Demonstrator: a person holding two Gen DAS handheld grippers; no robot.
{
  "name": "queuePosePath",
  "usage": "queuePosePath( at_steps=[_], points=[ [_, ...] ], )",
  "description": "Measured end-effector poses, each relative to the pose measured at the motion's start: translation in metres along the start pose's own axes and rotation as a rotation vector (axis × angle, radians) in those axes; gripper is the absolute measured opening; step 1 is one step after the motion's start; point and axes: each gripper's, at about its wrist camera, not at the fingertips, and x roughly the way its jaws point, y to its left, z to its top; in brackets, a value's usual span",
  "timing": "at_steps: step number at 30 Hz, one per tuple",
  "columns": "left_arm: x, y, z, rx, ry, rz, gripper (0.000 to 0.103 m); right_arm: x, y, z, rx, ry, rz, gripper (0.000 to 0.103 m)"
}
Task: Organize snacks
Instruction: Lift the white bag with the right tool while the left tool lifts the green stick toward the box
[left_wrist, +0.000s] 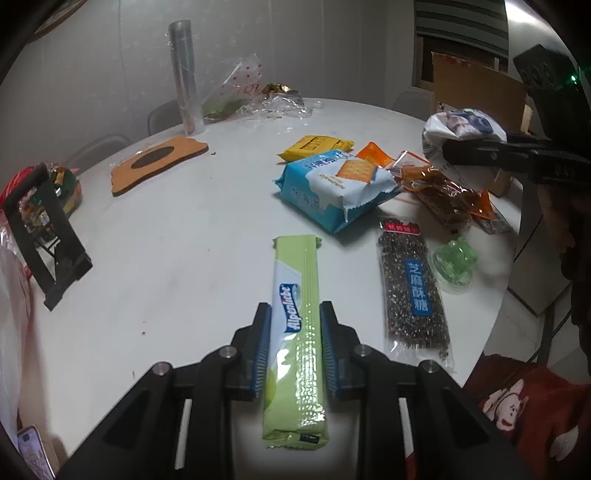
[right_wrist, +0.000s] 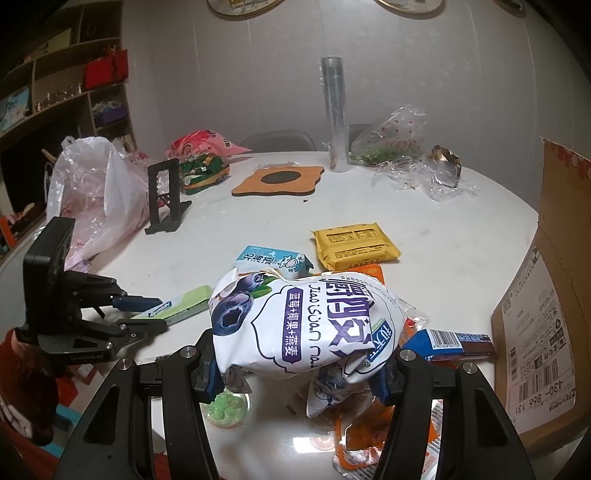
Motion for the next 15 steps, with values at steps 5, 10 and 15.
queuePosePath(
  at_steps=[5,10,15],
  points=[
    [-0.006,0.0,0.003,-0.007,-0.016,-0.006,0.023,-0.002,0.0,0.001,-0.002,-0.004,0.001,0.056],
    [-0.024,-0.005,0.01,-0.002,-0.065,-0.002,0.023,-0.01,0.0,0.007,-0.011,-0.021,0.007,0.056],
    [-0.046,-0.013,0.031,0.005,-0.137,-0.007,0.023,-0.023,0.001,0.017,-0.023,-0.047,0.023,0.056]
  ],
)
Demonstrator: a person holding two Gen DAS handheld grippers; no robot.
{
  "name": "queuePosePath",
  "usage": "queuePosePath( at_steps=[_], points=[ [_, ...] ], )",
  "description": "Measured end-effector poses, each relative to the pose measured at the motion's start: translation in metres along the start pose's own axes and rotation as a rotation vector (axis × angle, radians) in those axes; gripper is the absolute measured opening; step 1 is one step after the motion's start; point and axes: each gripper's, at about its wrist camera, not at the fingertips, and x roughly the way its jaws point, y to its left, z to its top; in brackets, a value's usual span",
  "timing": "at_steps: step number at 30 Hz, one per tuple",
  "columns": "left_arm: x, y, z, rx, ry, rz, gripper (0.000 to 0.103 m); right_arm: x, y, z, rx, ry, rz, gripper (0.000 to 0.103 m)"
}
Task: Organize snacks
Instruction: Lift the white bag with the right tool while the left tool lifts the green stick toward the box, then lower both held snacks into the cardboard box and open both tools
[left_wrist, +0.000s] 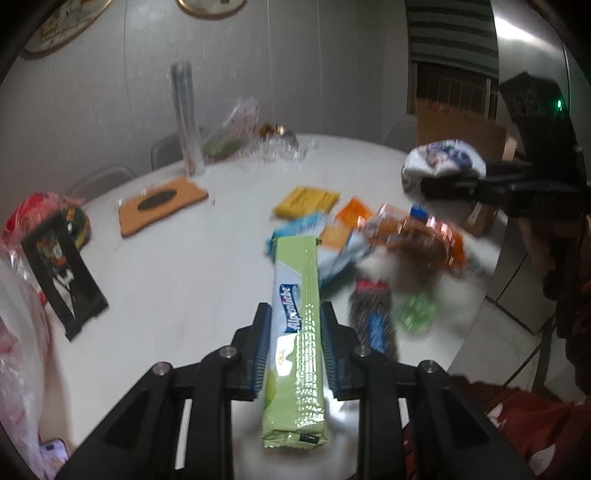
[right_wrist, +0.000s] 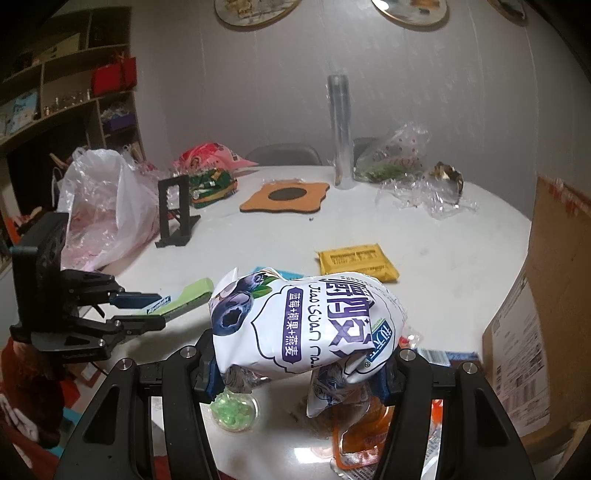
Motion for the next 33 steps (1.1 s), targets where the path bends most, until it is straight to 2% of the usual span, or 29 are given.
queuePosePath(
  at_steps=[8,12,17,22,26,29,33],
  points=[
    [-0.03,-0.015,0.076,-0.008,-0.165,-0.039,0.023,-0.047,-0.009,0.033,-0.034,-0.084,-0.008,0.056],
    [-0.038,-0.036,0.126,0.029,-0.231,-0.106,0.023,-0.078,-0.023,0.05,-0.045,-0.122,-0.025,0.056],
    [-0.032,-0.073,0.182,0.095,-0.269,-0.189,0.023,-0.108,-0.052,0.064,-0.028,-0.139,-0.072,0.056],
    [-0.005,-0.121,0.231,0.169,-0.245,-0.294,0.023,-0.131,-0.095,0.063,0.023,-0.14,-0.142,0.056],
    [0.024,-0.158,0.263,0.213,-0.188,-0.372,0.023,-0.14,-0.133,0.055,0.072,-0.12,-0.212,0.056],
    [0.051,-0.192,0.28,0.268,-0.119,-0.428,0.023,-0.142,-0.16,0.045,0.11,-0.087,-0.245,0.056],
    [0.093,-0.228,0.291,0.342,0.024,-0.498,0.023,-0.132,-0.185,0.03,0.128,-0.002,-0.246,0.056]
  ],
)
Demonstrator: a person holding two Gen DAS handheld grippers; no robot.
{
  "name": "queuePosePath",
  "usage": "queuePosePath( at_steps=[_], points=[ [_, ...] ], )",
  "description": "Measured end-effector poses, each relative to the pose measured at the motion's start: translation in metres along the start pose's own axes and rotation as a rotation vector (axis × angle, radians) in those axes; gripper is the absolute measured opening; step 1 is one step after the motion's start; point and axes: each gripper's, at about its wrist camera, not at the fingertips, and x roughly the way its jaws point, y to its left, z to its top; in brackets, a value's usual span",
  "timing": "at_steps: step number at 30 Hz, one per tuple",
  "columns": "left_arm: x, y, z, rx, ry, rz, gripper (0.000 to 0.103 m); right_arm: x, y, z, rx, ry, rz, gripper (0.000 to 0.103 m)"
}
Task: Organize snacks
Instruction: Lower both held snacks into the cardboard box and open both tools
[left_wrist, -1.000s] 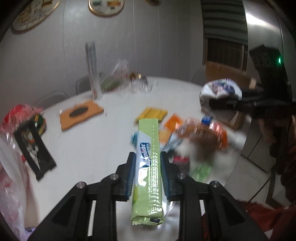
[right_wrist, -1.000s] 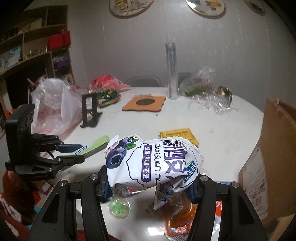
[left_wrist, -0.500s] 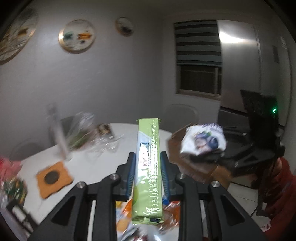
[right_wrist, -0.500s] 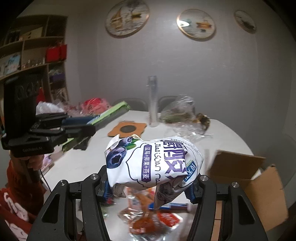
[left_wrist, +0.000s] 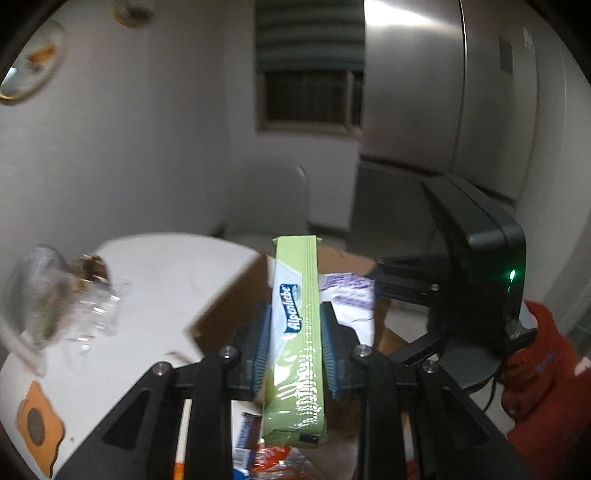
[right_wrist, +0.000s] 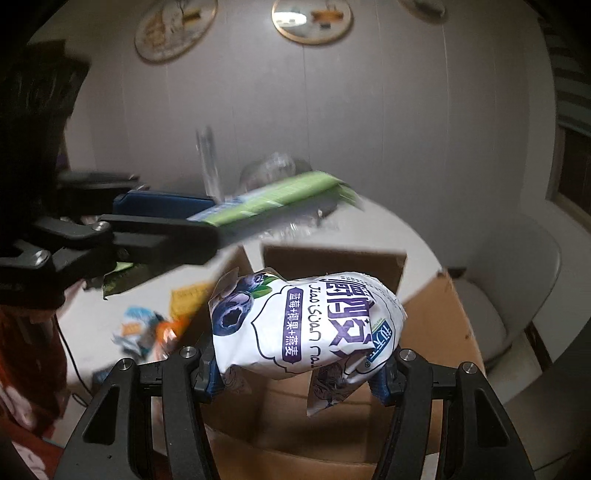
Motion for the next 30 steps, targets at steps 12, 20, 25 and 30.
queuePosePath(
  at_steps=[12,20,25,30],
  points=[
    [0.073,-0.015,-0.007,0.053,0.226,0.017,0.024,0.066,-0.016,-0.021,-0.041,0.248,0.031,0.057],
    [0.08,-0.017,-0.019,0.108,0.26,0.072,0.039,0.081,-0.002,-0.027,-0.106,0.336,0.031,0.059],
    [0.073,-0.02,-0.027,0.145,0.246,0.115,0.064,0.08,0.005,-0.03,-0.121,0.37,0.035,0.06],
    [0.062,-0.01,-0.03,0.135,0.226,0.125,0.064,0.075,0.008,-0.026,-0.122,0.338,0.023,0.075]
  ],
)
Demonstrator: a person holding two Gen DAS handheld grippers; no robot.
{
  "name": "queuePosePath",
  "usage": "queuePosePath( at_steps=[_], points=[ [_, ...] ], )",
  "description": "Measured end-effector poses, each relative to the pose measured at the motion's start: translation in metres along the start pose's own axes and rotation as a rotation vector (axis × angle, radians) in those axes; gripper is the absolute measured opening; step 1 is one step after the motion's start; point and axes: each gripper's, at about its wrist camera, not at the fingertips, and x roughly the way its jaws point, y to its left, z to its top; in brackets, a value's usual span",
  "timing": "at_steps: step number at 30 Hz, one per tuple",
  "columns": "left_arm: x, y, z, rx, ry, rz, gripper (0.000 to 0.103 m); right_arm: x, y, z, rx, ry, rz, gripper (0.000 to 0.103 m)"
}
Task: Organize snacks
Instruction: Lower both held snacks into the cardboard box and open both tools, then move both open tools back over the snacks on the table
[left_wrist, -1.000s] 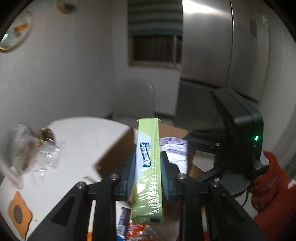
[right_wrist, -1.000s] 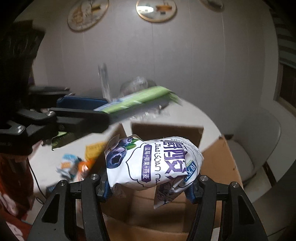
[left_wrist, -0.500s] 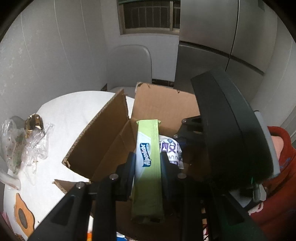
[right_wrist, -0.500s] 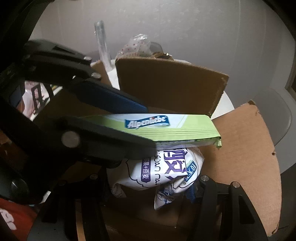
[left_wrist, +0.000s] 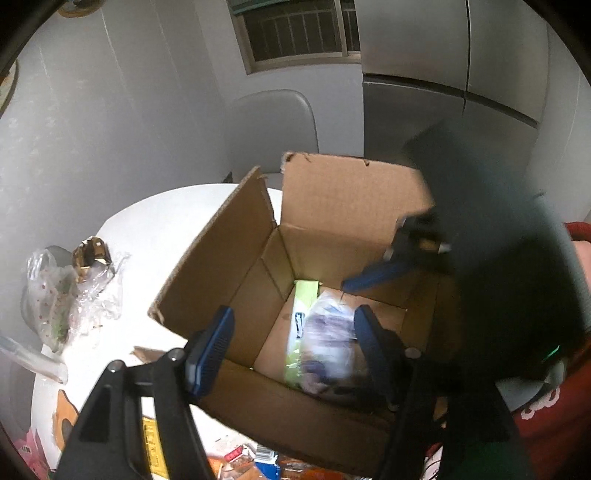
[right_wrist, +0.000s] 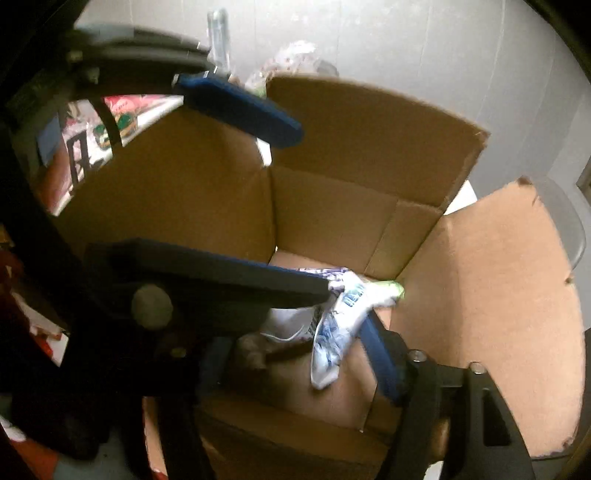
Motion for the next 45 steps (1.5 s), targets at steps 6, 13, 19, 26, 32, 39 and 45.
queuePosePath(
  at_steps=[6,13,19,26,32,39,45],
  points=[
    [-0.023,0.008,-0.004,-0.031,-0.046,0.031,0.066,-0.027,0.005,0.006,-0.002,-0.069,-0.029,0.087],
    [-0.089,0.025,-0.031,-0.138,-0.177,0.094,0.083,-0.078,0.026,-0.012,-0.007,-0.185,-0.064,0.087],
    [-0.147,0.037,-0.083,-0.229,-0.26,0.194,0.085,-0.122,0.076,-0.009,-0.094,-0.34,-0.162,0.1],
    [-0.181,0.047,-0.168,-0.335,-0.277,0.287,0.085,-0.139,0.143,-0.008,-0.145,-0.437,-0.048,0.1],
    [-0.178,0.049,-0.242,-0.428,-0.251,0.351,0.085,-0.096,0.193,-0.02,-0.188,-0.418,0.101,0.099],
    [-0.148,0.039,-0.317,-0.517,-0.212,0.326,0.085,-0.012,0.227,-0.048,-0.143,-0.309,0.234,0.076],
    [-0.121,0.029,-0.356,-0.562,-0.2,0.262,0.085,0.032,0.239,-0.065,-0.09,-0.29,0.221,0.063]
  ],
)
